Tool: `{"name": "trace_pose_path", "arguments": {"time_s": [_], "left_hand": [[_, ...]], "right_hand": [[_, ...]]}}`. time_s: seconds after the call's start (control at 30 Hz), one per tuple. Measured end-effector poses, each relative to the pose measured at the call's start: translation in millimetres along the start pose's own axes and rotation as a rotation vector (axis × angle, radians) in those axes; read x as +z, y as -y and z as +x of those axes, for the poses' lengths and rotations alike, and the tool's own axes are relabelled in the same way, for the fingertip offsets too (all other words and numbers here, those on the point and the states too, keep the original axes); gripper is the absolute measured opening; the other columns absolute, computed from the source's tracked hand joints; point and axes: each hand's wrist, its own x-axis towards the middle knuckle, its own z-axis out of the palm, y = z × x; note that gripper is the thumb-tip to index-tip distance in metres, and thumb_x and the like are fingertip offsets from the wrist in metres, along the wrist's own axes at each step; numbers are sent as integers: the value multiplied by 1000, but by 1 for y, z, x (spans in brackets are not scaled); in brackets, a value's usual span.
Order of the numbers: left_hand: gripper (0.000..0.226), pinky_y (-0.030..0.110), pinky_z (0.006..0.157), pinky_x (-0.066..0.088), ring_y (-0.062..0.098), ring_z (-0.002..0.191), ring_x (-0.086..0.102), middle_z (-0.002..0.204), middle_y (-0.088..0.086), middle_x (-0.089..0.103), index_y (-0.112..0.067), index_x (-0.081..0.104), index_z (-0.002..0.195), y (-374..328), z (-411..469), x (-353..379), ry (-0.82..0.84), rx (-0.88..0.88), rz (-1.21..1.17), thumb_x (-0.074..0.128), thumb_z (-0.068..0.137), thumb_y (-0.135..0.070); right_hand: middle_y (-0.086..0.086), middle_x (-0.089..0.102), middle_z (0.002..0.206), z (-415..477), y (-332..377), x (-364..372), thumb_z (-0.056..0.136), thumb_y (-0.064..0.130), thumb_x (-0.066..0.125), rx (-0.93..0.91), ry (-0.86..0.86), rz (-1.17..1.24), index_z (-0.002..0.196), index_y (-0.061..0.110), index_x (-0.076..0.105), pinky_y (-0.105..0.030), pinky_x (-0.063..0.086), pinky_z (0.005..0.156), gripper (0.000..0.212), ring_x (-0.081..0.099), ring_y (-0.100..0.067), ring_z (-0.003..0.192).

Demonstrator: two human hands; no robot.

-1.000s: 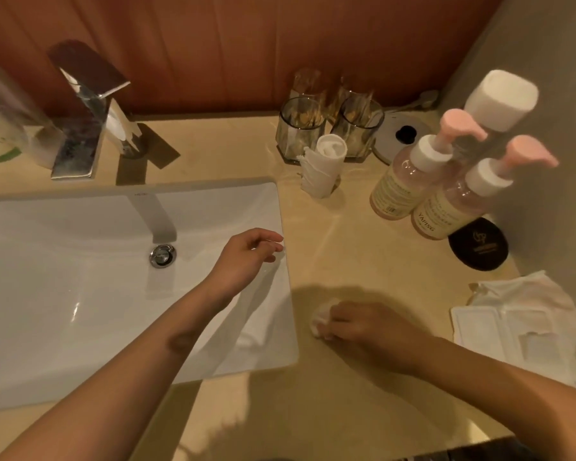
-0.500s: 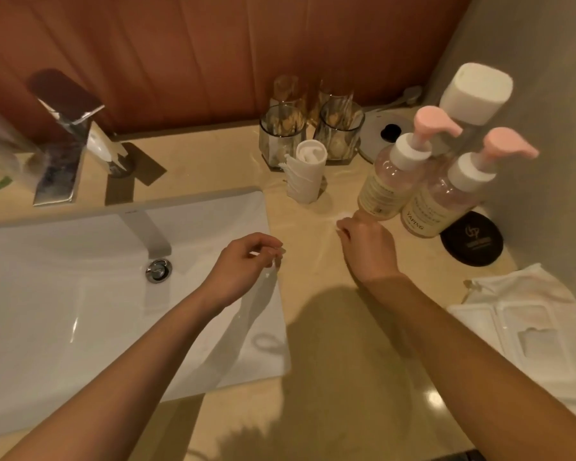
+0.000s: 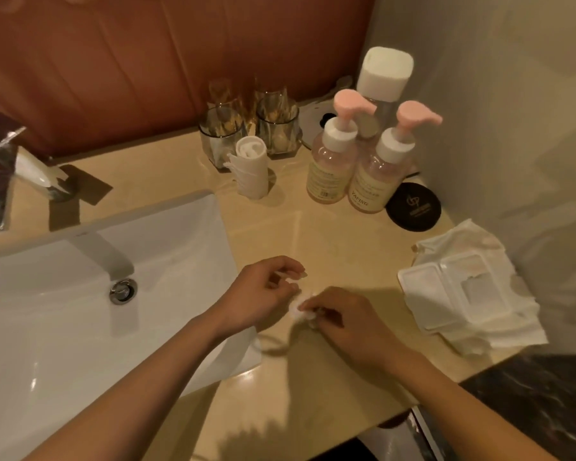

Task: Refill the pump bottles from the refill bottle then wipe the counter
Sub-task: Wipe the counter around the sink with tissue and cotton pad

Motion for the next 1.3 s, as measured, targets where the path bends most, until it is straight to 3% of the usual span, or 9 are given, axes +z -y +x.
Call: {"name": "trace_pose_path", "arguments": {"time_s": [0.17,0.33,0.43,0.6,0.77,0.9,1.1,1.2,1.3], "left_hand": [[25,12,77,45,-2,91,58,103,-14,65,-35,62,105,-7,-13,17,141,138,136,70,82,-30],[12,6,62,38,-8,68,57,84,-12,68,-18,72,95,-7,-9,21,0,139,197,69,84,-19],[10,8,58,40,-4,60,57,70,-11,67,-13,73,83,-6,-9,20,-49,110,172,64,86,-12],[11,26,67,49,12,71,61,90,-5,66,-19,68,95,-11,-13,27,77,58,-36,66,85,-23],[30,15,69,45,6,69,56,81,-10,62,-29,64,104,-10,-15,33,25,117,166,74,79,-20],[17,23,67,48,8,69,61,74,-4,67,-23,68,102,-4,-15,24,-27,121,284,67,85,-22],[6,25,63,44,7,62,55,71,-3,65,-18,67,91,-10,-13,22,-78,192,264,64,86,-18],[8,23,66,44,7,70,58,78,-3,65,-17,59,92,-11,-13,24,-35,258,226,63,87,-12],[9,12,71,40,1,86,57,92,-8,67,-18,59,91,-8,-12,23,-3,271,227,63,87,-12]], "right_hand": [[7,69,99,-10,14,5,79,10,72,235,-204,442,99,25,71,-18,52,76,25,64,-5,89],[-9,67,98,-15,16,-3,70,-3,69,431,-272,800,99,11,68,-25,54,69,32,65,-14,80],[-10,64,97,-19,13,-14,73,-6,68,412,-338,743,97,11,66,-24,54,65,30,63,-13,80],[-7,65,93,-23,17,-21,81,-12,59,351,-349,766,97,11,67,-40,54,77,29,64,-18,82],[-10,65,92,-23,19,-11,84,-13,55,398,-346,1006,95,9,67,-29,47,72,28,56,-21,79],[-6,67,95,-27,14,-7,81,-12,59,324,-387,760,96,11,66,-34,53,77,28,62,-16,85],[-9,65,108,-22,12,-4,84,5,68,321,-409,749,104,17,64,-34,53,87,24,64,-18,100],[-7,68,100,-21,13,-4,85,6,66,381,-295,880,109,9,62,-25,52,72,25,65,-12,81],[-4,68,77,-20,14,-6,80,-5,68,327,-334,800,91,5,66,-20,50,64,15,61,-10,66]]}}
